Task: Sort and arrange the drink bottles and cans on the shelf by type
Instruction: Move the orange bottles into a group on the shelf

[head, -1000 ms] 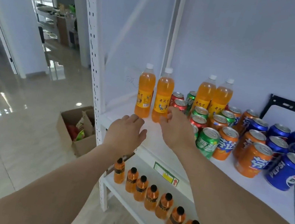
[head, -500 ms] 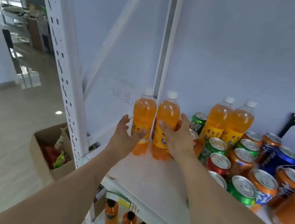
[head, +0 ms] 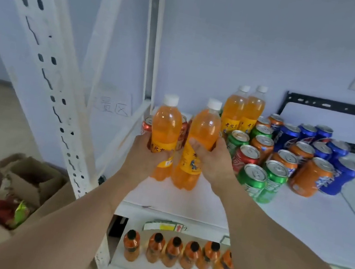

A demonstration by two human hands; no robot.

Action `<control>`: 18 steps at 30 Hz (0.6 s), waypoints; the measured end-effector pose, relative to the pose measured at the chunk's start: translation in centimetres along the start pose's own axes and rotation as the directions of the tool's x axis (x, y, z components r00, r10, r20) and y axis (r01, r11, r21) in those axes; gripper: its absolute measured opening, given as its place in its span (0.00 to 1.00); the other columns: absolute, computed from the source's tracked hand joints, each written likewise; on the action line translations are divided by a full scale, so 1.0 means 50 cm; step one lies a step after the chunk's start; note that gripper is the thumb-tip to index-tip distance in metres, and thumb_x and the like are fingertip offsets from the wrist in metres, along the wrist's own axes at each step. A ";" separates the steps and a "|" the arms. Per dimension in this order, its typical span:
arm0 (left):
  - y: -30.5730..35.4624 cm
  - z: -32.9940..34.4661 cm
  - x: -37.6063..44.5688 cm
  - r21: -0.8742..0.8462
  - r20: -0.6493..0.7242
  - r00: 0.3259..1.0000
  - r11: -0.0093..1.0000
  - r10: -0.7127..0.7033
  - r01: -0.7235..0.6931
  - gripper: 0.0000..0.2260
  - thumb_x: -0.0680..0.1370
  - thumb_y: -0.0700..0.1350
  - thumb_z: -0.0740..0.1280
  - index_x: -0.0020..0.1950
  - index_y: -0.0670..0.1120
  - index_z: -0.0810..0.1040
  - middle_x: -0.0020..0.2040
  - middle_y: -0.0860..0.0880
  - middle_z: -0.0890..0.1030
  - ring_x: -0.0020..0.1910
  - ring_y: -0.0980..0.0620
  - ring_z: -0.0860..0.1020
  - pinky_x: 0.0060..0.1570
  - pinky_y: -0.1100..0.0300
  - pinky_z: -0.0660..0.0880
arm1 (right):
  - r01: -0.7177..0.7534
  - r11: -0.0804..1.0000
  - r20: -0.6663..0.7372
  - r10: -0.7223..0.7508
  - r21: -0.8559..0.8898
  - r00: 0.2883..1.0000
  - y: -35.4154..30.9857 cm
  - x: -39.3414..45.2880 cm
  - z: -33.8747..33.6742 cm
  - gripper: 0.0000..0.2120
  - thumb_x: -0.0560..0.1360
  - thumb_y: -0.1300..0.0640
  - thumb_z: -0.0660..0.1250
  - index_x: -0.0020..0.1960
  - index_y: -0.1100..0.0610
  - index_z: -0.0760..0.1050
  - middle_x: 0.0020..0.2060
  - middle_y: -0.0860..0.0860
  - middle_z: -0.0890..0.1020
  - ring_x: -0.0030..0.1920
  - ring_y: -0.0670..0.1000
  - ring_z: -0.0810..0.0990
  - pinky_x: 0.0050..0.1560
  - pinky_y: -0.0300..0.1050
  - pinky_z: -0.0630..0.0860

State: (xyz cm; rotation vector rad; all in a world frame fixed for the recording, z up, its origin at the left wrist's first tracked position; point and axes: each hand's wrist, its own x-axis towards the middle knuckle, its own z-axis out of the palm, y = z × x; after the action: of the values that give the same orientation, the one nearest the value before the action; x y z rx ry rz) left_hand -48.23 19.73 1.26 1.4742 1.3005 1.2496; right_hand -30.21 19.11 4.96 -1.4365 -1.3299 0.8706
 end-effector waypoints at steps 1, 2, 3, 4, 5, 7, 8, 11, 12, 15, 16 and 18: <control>-0.003 0.003 -0.011 -0.028 0.005 1.000 0.999 -0.019 0.019 0.21 0.68 0.51 0.77 0.61 0.57 0.79 0.52 0.52 0.85 0.52 0.51 0.83 0.56 0.42 0.79 | -0.017 1.000 -0.032 0.017 0.007 0.999 0.005 -0.017 -0.011 0.19 0.73 0.42 0.72 0.59 0.46 0.72 0.54 0.46 0.81 0.56 0.51 0.80 0.59 0.56 0.77; -0.006 0.008 -0.026 -0.049 0.004 0.999 0.998 -0.040 0.040 0.24 0.67 0.53 0.77 0.62 0.59 0.77 0.54 0.53 0.84 0.53 0.51 0.83 0.56 0.42 0.79 | -0.031 0.999 -0.072 0.032 0.016 0.997 0.011 -0.034 -0.024 0.22 0.72 0.40 0.72 0.60 0.47 0.72 0.54 0.45 0.81 0.55 0.51 0.80 0.59 0.56 0.77; -0.004 0.015 -0.043 -0.063 0.004 0.999 0.997 -0.053 0.053 0.26 0.66 0.54 0.77 0.63 0.60 0.75 0.55 0.54 0.84 0.54 0.51 0.82 0.57 0.42 0.78 | -0.047 0.998 -0.111 0.050 0.029 0.993 0.017 -0.053 -0.038 0.25 0.70 0.38 0.73 0.62 0.48 0.73 0.53 0.45 0.82 0.55 0.51 0.80 0.59 0.57 0.77; -0.001 0.025 -0.063 -0.071 0.008 0.998 0.996 -0.058 0.058 0.27 0.66 0.55 0.76 0.64 0.60 0.74 0.55 0.55 0.83 0.54 0.52 0.82 0.57 0.43 0.78 | -0.063 0.997 -0.146 0.070 0.051 0.987 0.023 -0.074 -0.053 0.27 0.69 0.37 0.73 0.62 0.48 0.72 0.53 0.45 0.82 0.54 0.50 0.80 0.58 0.57 0.78; 0.006 0.038 -0.086 -0.081 0.018 0.998 0.995 -0.062 0.063 0.27 0.66 0.55 0.75 0.64 0.60 0.74 0.55 0.55 0.83 0.54 0.53 0.82 0.57 0.44 0.78 | -0.076 0.994 -0.176 0.089 0.079 0.980 0.032 -0.094 -0.069 0.27 0.68 0.36 0.73 0.62 0.47 0.72 0.52 0.45 0.82 0.53 0.50 0.81 0.57 0.57 0.78; 0.025 0.073 -0.141 -0.107 0.034 0.997 0.991 -0.072 0.075 0.24 0.69 0.54 0.74 0.64 0.59 0.73 0.55 0.56 0.82 0.53 0.55 0.81 0.57 0.47 0.78 | -0.080 0.987 -0.229 0.111 0.140 0.967 0.044 -0.137 -0.104 0.24 0.69 0.38 0.73 0.60 0.46 0.72 0.51 0.43 0.82 0.53 0.49 0.81 0.57 0.56 0.78; 0.037 0.094 -0.171 -0.123 0.044 0.996 0.989 -0.076 0.080 0.23 0.69 0.55 0.72 0.63 0.59 0.73 0.54 0.56 0.82 0.53 0.55 0.81 0.56 0.48 0.78 | -0.072 0.984 -0.247 0.112 0.165 0.962 0.050 -0.158 -0.123 0.24 0.69 0.38 0.73 0.60 0.46 0.73 0.50 0.43 0.82 0.52 0.49 0.81 0.57 0.55 0.78; 0.071 0.160 -0.261 -0.156 0.074 0.995 0.985 -0.067 0.078 0.23 0.70 0.57 0.70 0.63 0.55 0.72 0.54 0.54 0.81 0.53 0.54 0.80 0.54 0.50 0.78 | -0.048 0.976 -0.268 0.105 0.213 0.958 0.058 -0.217 -0.184 0.25 0.70 0.38 0.73 0.62 0.47 0.74 0.50 0.43 0.83 0.51 0.47 0.81 0.53 0.51 0.79; 0.084 0.181 -0.289 -0.170 0.080 0.995 0.983 -0.060 0.073 0.21 0.73 0.55 0.71 0.63 0.54 0.72 0.54 0.54 0.81 0.53 0.54 0.80 0.52 0.53 0.77 | -0.038 0.973 -0.268 0.100 0.228 0.958 0.061 -0.234 -0.209 0.25 0.69 0.38 0.74 0.62 0.47 0.74 0.50 0.44 0.83 0.50 0.47 0.82 0.52 0.51 0.79; 0.122 0.238 -0.363 -0.209 0.113 0.991 0.973 -0.076 0.098 0.16 0.78 0.52 0.68 0.64 0.54 0.72 0.54 0.53 0.81 0.52 0.54 0.81 0.47 0.56 0.77 | -0.030 0.968 -0.265 0.098 0.249 0.959 0.065 -0.282 -0.286 0.26 0.67 0.37 0.74 0.61 0.44 0.75 0.50 0.44 0.84 0.51 0.49 0.83 0.52 0.52 0.80; 0.136 0.259 -0.386 -0.218 0.144 0.985 0.968 -0.091 0.121 0.16 0.77 0.54 0.68 0.64 0.55 0.73 0.54 0.53 0.82 0.52 0.53 0.82 0.49 0.53 0.78 | -0.028 0.967 -0.265 0.096 0.252 0.959 0.068 -0.298 -0.315 0.25 0.67 0.37 0.74 0.61 0.43 0.75 0.50 0.44 0.84 0.52 0.49 0.83 0.53 0.53 0.80; 0.156 0.307 -0.427 -0.227 0.202 0.970 0.957 -0.134 0.180 0.19 0.72 0.59 0.66 0.61 0.55 0.74 0.53 0.51 0.83 0.51 0.51 0.83 0.51 0.47 0.79 | -0.044 0.968 -0.260 0.109 0.245 0.959 0.078 -0.330 -0.380 0.24 0.67 0.35 0.73 0.59 0.41 0.74 0.50 0.44 0.83 0.52 0.49 0.82 0.54 0.56 0.80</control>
State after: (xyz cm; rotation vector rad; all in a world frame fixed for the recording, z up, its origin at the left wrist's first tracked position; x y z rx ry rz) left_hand -31.33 -1.86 2.09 1.2531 1.0767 1.0974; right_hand -13.68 -0.25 5.01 -1.3694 -0.9364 0.8189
